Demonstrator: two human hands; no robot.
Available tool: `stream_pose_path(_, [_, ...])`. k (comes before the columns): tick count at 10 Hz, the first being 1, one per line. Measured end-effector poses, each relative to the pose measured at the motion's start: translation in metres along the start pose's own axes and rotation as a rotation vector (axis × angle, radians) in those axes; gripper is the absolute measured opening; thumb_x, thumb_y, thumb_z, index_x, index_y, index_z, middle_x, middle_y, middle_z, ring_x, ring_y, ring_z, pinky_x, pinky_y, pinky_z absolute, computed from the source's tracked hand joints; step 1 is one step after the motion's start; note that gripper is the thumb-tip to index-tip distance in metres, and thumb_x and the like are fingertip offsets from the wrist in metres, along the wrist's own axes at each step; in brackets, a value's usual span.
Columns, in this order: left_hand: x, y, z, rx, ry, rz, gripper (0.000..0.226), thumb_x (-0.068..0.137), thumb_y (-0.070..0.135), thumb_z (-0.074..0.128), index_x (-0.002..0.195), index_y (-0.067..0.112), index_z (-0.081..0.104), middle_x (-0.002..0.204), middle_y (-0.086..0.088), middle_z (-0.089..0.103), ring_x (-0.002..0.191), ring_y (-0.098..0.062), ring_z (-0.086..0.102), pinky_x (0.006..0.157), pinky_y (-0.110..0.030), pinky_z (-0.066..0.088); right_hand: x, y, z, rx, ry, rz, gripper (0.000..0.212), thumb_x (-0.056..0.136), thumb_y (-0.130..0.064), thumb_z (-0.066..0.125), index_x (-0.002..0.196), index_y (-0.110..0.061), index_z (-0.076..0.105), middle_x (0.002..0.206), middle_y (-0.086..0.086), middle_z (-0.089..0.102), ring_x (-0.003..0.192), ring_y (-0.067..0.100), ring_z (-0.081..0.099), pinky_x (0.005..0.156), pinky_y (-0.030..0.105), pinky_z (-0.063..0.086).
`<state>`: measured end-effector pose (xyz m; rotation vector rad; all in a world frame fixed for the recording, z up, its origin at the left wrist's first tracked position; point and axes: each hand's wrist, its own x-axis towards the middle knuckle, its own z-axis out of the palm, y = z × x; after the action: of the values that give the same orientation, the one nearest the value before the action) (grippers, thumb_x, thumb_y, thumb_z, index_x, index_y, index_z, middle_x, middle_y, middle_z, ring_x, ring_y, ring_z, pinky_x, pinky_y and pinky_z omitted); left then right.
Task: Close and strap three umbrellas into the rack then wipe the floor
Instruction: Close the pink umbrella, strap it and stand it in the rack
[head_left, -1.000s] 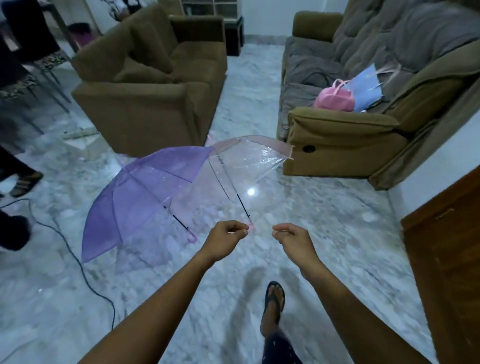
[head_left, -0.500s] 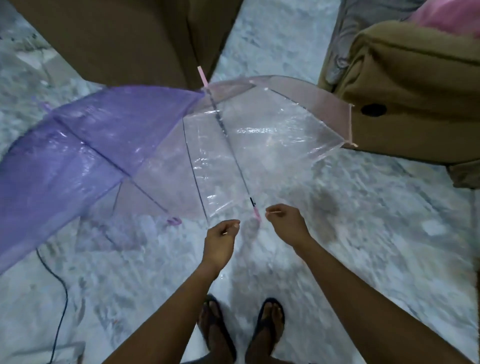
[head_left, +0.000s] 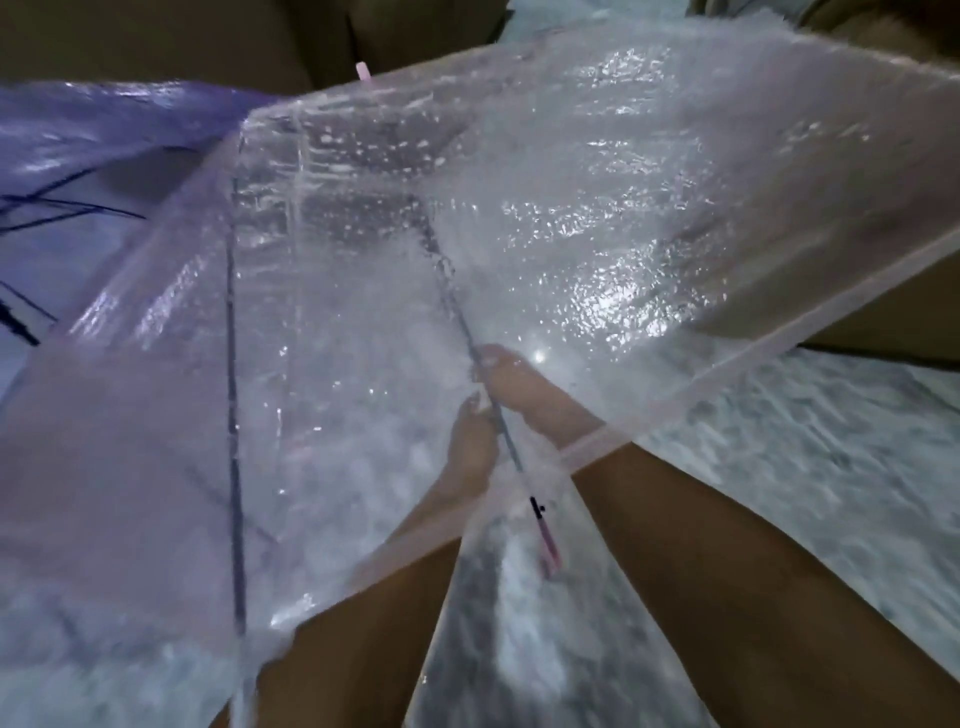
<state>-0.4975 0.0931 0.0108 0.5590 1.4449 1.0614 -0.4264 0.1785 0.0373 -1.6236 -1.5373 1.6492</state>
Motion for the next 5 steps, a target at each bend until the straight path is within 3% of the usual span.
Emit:
stream_pose_path(1, [-0.041, 0.027, 0.016, 0.151, 0.025, -0.087, 0.028, 0.104, 0.005, 0.044, 0.129, -0.001, 0.055, 0.104, -0.007, 0.060, 0.099, -0.026, 0.067, 0.083, -0.031, 0.056, -0.049, -0.023, -0.018, -0.039, -0.012, 0.034, 0.029, 0.098, -0.011, 0.057, 0.125, -0.002, 0.065, 0.108, 0.005, 0.065, 0.081, 0.011, 0.064, 0.065, 0.009, 0.051])
stream_pose_path(2, [-0.111, 0.046, 0.028, 0.191, -0.006, -0.105, 0.022, 0.105, 0.001, 0.039, 0.110, -0.006, 0.058, 0.085, -0.012, 0.052, 0.077, -0.034, 0.057, 0.067, -0.030, 0.059, -0.129, -0.046, -0.047, -0.005, -0.099, 0.082, 0.017, 0.097, -0.005, 0.060, 0.111, -0.005, 0.070, 0.088, 0.004, 0.066, 0.074, 0.008, 0.060, 0.057, 0.008, 0.047])
stream_pose_path(3, [-0.192, 0.085, 0.052, 0.126, -0.081, -0.177, 0.025, 0.106, 0.002, 0.035, 0.091, 0.001, 0.055, 0.080, -0.013, 0.047, 0.068, -0.031, 0.055, 0.061, -0.030, 0.057, -0.198, -0.069, -0.082, 0.008, -0.148, 0.115, 0.011, 0.097, -0.009, 0.063, 0.102, -0.007, 0.072, 0.092, 0.005, 0.072, 0.084, 0.008, 0.065, 0.067, 0.007, 0.050])
stream_pose_path(4, [-0.259, 0.127, 0.082, 0.047, -0.134, -0.344, 0.030, 0.104, 0.000, 0.036, 0.081, 0.002, 0.055, 0.070, -0.010, 0.045, 0.054, -0.021, 0.050, 0.066, -0.044, 0.057, -0.274, -0.099, -0.120, 0.016, -0.120, 0.198, 0.011, 0.096, -0.006, 0.063, 0.098, -0.009, 0.073, 0.091, 0.004, 0.072, 0.086, 0.012, 0.065, 0.079, 0.016, 0.050])
stream_pose_path(5, [-0.321, 0.186, 0.119, 0.035, -0.240, -0.446, 0.025, 0.104, 0.000, 0.042, 0.084, 0.002, 0.057, 0.073, -0.014, 0.051, 0.059, -0.027, 0.057, 0.058, -0.038, 0.060, -0.347, -0.140, -0.158, 0.062, -0.051, 0.248, 0.014, 0.095, -0.007, 0.062, 0.094, -0.013, 0.074, 0.087, 0.001, 0.072, 0.084, 0.016, 0.061, 0.085, 0.031, 0.047])
